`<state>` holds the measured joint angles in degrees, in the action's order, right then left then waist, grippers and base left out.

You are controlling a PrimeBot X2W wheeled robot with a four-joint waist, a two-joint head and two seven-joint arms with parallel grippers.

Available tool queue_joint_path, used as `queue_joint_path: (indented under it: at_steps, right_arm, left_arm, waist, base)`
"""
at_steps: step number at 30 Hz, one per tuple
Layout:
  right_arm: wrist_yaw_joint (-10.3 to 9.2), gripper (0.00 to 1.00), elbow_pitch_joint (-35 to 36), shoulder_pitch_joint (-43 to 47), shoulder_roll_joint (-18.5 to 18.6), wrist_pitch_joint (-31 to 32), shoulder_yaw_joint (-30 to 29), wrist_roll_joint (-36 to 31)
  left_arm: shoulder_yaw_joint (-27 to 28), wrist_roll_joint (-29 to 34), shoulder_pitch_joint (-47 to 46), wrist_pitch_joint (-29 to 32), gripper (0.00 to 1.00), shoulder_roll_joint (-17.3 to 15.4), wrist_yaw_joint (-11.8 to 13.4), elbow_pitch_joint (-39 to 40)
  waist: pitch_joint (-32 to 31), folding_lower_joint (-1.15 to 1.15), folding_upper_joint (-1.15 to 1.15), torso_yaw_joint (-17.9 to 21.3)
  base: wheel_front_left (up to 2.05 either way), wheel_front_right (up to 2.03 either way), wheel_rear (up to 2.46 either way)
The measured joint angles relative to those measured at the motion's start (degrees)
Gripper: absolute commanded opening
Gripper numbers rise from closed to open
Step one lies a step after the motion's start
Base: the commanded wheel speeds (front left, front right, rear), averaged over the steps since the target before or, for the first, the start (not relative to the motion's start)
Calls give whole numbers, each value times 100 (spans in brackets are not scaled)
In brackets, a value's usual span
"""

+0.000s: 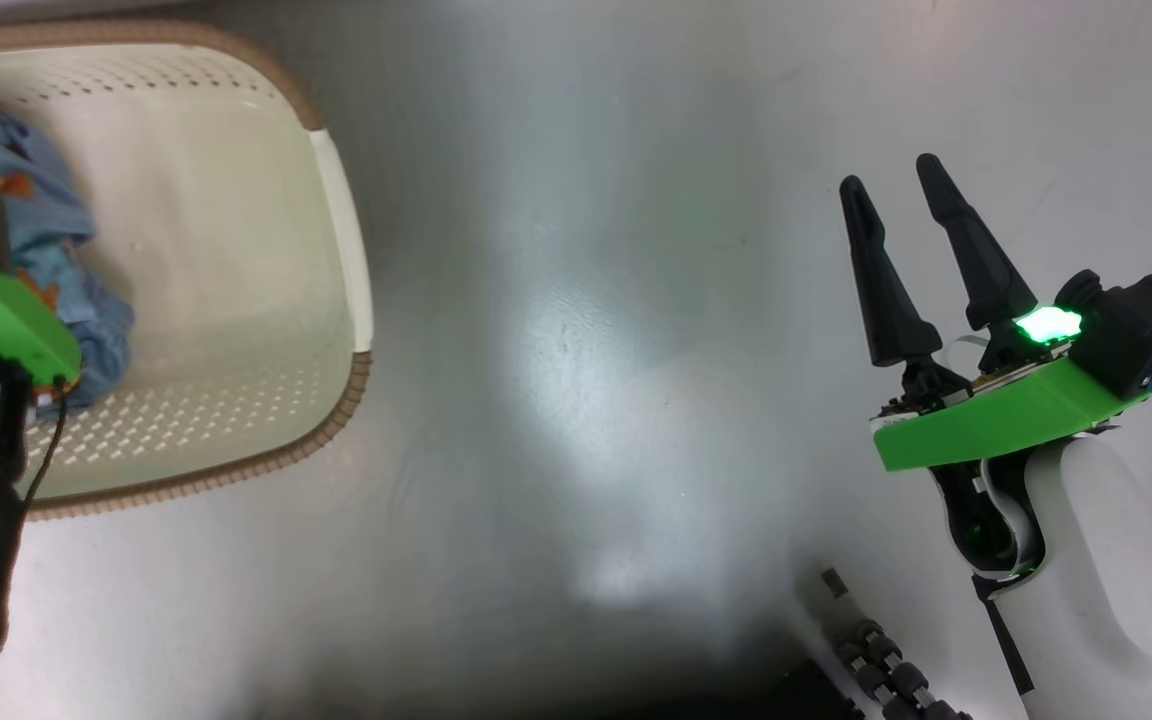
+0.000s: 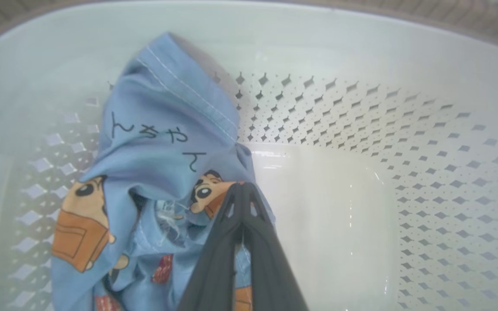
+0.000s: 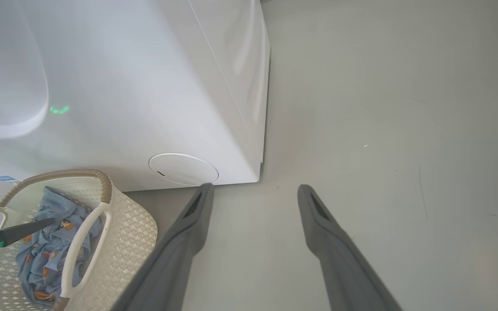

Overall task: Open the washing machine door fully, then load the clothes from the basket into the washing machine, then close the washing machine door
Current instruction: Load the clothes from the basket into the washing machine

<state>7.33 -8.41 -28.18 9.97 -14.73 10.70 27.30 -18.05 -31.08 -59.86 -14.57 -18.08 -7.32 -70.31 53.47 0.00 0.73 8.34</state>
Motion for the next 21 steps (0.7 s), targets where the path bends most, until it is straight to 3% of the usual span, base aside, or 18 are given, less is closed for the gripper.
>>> queue_joint_path:
  at_steps: [11, 18, 19, 21]
  right_arm:
    - [0, 100, -60, -1, 32, 0, -34, 0]
    - [0, 100, -187, 30, 91, 0, -64, 0]
    - [0, 100, -203, 51, 98, 0, -68, 0]
    - [0, 100, -240, 140, 111, -1, -74, 1]
  left_arm:
    - [609, 100, 530, -5, 0, 185, 8, 875]
    - [1043, 508, 1173, -5, 0, 439, 0, 1666]
    - [1120, 565, 1294, -5, 2, 478, 0, 1786]
    - [1274, 672, 1545, -5, 21, 555, 0, 2018]
  waist:
    - [-354, 0, 0, -190]
    - [-817, 0, 0, -290]
    - [-898, 0, 0, -304]
    - [-1070, 0, 0, -329]
  base:
    - [0, 0, 0]
    - [0, 0, 0]
    - [0, 0, 0]
    - [0, 0, 0]
